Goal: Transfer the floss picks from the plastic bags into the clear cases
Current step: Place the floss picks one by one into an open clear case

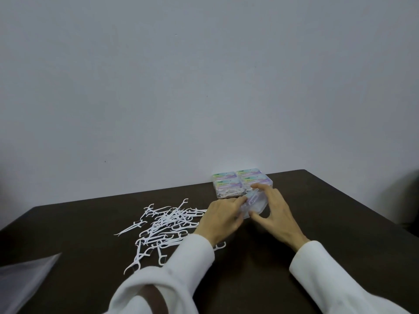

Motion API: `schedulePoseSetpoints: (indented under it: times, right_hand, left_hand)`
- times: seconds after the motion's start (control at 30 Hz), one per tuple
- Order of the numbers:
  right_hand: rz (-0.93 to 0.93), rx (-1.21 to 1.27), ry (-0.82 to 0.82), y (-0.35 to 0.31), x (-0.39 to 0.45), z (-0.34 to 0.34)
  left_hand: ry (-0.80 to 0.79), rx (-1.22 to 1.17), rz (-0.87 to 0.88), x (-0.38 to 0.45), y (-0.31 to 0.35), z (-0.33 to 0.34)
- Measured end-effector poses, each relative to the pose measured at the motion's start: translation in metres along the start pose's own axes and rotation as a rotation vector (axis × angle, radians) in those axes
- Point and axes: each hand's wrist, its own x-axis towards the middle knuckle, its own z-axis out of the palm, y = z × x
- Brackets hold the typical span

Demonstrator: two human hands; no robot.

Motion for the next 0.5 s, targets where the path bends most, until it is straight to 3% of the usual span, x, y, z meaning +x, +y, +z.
schedulePoseSetpoints:
  times: [0.5]
  right_hand:
    - [0.051, 0.032, -0.026, -0.009, -0.012, 0.002]
  left_hand:
    - [0.051, 0.149, 0.039, -0.013, 0.010, -0.001]
